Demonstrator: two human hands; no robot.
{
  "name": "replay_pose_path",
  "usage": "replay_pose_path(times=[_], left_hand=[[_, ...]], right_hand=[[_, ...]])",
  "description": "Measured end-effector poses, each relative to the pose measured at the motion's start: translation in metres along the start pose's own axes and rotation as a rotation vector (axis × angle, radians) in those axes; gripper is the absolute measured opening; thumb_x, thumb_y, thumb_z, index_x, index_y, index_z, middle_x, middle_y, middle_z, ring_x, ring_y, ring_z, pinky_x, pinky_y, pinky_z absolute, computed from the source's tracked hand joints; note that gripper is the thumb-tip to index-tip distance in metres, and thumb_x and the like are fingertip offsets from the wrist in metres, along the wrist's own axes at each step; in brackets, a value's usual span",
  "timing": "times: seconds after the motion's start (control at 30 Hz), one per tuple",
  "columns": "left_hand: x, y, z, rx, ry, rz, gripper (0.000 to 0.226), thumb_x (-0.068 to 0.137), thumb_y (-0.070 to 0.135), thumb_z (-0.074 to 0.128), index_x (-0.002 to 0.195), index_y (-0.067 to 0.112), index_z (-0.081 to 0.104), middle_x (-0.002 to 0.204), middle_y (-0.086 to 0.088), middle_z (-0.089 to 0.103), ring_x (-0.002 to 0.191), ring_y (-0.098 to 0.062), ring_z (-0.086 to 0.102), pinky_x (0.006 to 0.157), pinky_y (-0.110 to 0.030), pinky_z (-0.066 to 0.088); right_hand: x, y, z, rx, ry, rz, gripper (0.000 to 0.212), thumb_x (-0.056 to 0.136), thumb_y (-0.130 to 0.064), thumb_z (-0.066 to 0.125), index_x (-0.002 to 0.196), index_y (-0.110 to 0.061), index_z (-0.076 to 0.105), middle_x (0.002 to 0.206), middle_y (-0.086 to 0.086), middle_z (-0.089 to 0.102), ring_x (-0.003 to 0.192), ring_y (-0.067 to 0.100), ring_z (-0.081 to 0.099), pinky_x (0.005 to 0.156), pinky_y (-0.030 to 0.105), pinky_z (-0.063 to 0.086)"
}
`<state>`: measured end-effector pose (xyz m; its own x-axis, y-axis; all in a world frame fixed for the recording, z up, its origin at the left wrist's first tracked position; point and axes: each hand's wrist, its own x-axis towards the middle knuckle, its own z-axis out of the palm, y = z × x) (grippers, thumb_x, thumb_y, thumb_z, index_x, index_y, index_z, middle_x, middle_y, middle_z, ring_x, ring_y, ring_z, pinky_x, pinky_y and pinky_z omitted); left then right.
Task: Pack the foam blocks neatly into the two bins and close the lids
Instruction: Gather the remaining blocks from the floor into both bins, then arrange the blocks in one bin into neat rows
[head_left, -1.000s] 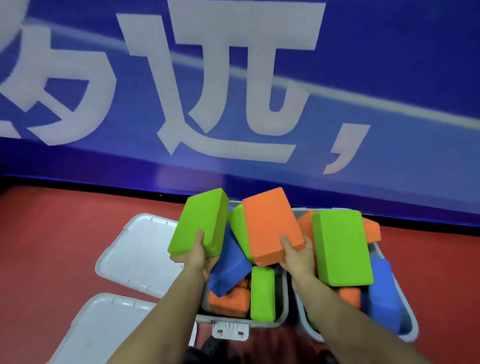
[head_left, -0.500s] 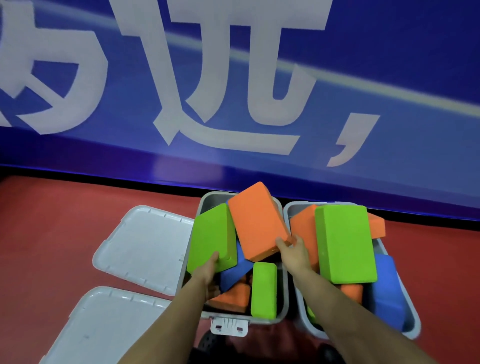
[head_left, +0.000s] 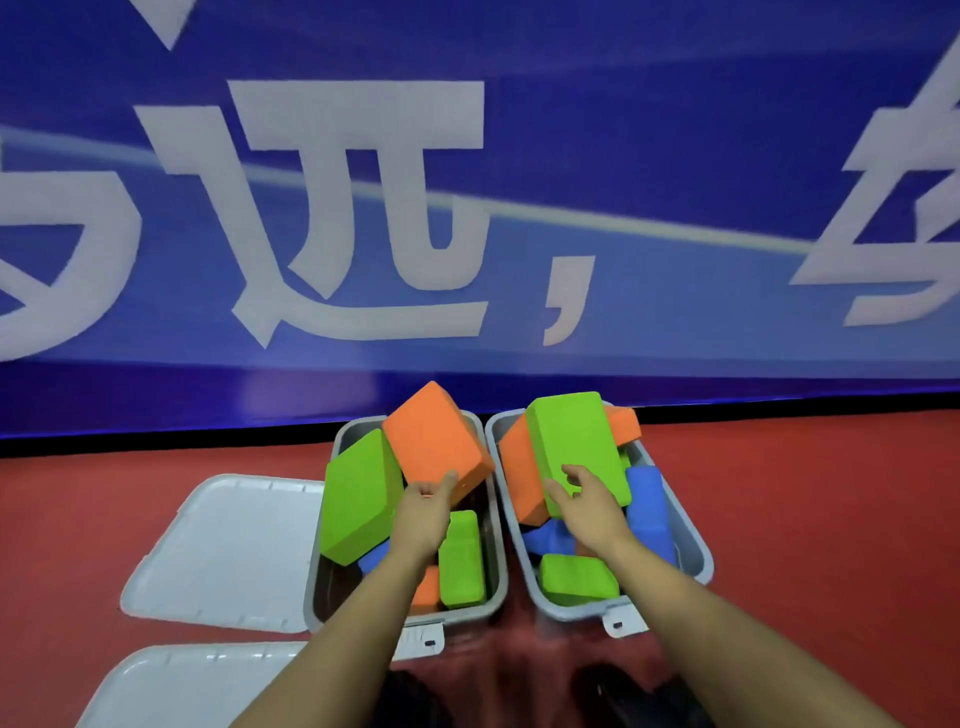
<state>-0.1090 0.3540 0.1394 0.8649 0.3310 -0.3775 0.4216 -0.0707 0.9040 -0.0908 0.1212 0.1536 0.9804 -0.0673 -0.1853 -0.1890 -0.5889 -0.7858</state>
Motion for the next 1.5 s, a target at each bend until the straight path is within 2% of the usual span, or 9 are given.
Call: replay_pose_path(times=[0.13, 0.37, 0.6, 0.73, 0.87, 1.0, 1.13, 1.27, 1.5], left_hand=[[-0.016, -0.002, 0.045, 0.104, -0.06, 0.074, 0.041, 0.091, 0.061, 0.063, 0.092, 0.02, 0.057, 0.08, 0.001, 0.064, 0.078, -0.024, 0.064, 0.08, -0.044, 0.053], [0.01, -0.065, 0.138, 0.157, -0.102, 0.092, 0.038, 0.091, 0.055, 0.067, 0.106, 0.021, 0.06, 0.097, 0.001, 0.068, 0.089, -0.01, 0.064, 0.077, -0.026, 0.044], [0.012, -0.092, 0.15, 0.213, -0.076, -0.058, 0.034, 0.095, 0.046, 0.065, 0.112, 0.017, 0.058, 0.099, 0.012, 0.061, 0.104, -0.017, 0.061, 0.086, -0.024, 0.038], [-0.003, -0.087, 0.153, 0.174, -0.049, 0.059, 0.047, 0.095, 0.045, 0.066, 0.126, 0.011, 0.057, 0.117, -0.001, 0.063, 0.106, -0.014, 0.059, 0.089, -0.024, 0.039], [-0.017, -0.081, 0.158, 0.266, -0.09, 0.107, 0.059, 0.091, 0.053, 0.068, 0.133, 0.014, 0.053, 0.124, 0.0, 0.058, 0.111, -0.017, 0.059, 0.095, -0.029, 0.044], [0.021, -0.071, 0.196, 0.248, -0.138, 0.049, 0.114, 0.059, 0.091, 0.066, 0.142, 0.015, 0.041, 0.136, -0.007, 0.055, 0.121, -0.023, 0.059, 0.108, -0.045, 0.046], [0.072, -0.097, 0.224, 0.215, -0.157, 0.038, 0.135, 0.053, 0.09, 0.072, 0.155, 0.019, 0.02, 0.15, -0.007, 0.047, 0.134, -0.022, 0.053, 0.113, -0.044, 0.044], [0.122, -0.126, 0.232, 0.104, -0.177, -0.009, 0.127, 0.051, 0.076, 0.087, 0.147, 0.022, 0.024, 0.141, -0.003, 0.059, 0.124, -0.018, 0.063, 0.109, -0.046, 0.048], [0.115, -0.089, 0.242, -0.007, -0.247, -0.103, 0.106, 0.054, 0.066, 0.092, 0.133, 0.008, 0.052, 0.121, -0.006, 0.073, 0.102, -0.018, 0.074, 0.09, -0.042, 0.06]], right_hand=[[-0.01, 0.059, -0.029, -0.082, 0.036, 0.022, 0.062, 0.095, -0.047, 0.065, 0.147, -0.017, 0.048, 0.148, 0.008, 0.052, 0.131, 0.025, 0.052, 0.106, 0.039, 0.043], [0.029, 0.167, -0.048, -0.385, 0.262, -0.238, 0.071, 0.084, -0.048, 0.078, 0.142, -0.014, 0.055, 0.149, 0.01, 0.052, 0.137, 0.029, 0.047, 0.113, 0.046, 0.04], [0.06, 0.167, -0.082, -0.396, 0.18, -0.175, 0.078, 0.087, -0.067, 0.052, 0.141, -0.012, 0.055, 0.143, 0.005, 0.057, 0.133, 0.025, 0.052, 0.113, 0.039, 0.041], [0.054, 0.158, -0.072, -0.287, 0.119, -0.1, 0.076, 0.089, -0.052, 0.071, 0.148, -0.011, 0.047, 0.151, 0.009, 0.048, 0.14, 0.027, 0.043, 0.117, 0.04, 0.034], [0.052, 0.149, -0.06, -0.334, 0.048, -0.06, 0.083, 0.086, -0.06, 0.068, 0.152, -0.02, 0.039, 0.156, 0.004, 0.041, 0.14, 0.029, 0.042, 0.114, 0.045, 0.038], [0.08, 0.135, -0.057, -0.236, 0.102, 0.016, 0.082, 0.085, -0.055, 0.071, 0.152, -0.019, 0.039, 0.153, 0.011, 0.042, 0.137, 0.035, 0.044, 0.112, 0.045, 0.037], [0.091, 0.139, -0.041, -0.452, 0.101, 0.027, 0.099, 0.08, -0.07, 0.065, 0.159, -0.029, 0.022, 0.165, 0.011, 0.021, 0.151, 0.036, 0.02, 0.122, 0.051, 0.019], [0.12, 0.133, -0.065, -0.46, 0.021, 0.076, 0.108, 0.075, -0.076, 0.066, 0.16, -0.036, 0.012, 0.168, 0.007, 0.006, 0.155, 0.035, 0.004, 0.121, 0.06, 0.015], [0.133, 0.155, -0.09, -0.512, -0.172, 0.049, 0.116, 0.07, -0.078, 0.07, 0.161, -0.032, 0.013, 0.165, 0.015, 0.014, 0.153, 0.033, 0.015, 0.121, 0.046, 0.024]])
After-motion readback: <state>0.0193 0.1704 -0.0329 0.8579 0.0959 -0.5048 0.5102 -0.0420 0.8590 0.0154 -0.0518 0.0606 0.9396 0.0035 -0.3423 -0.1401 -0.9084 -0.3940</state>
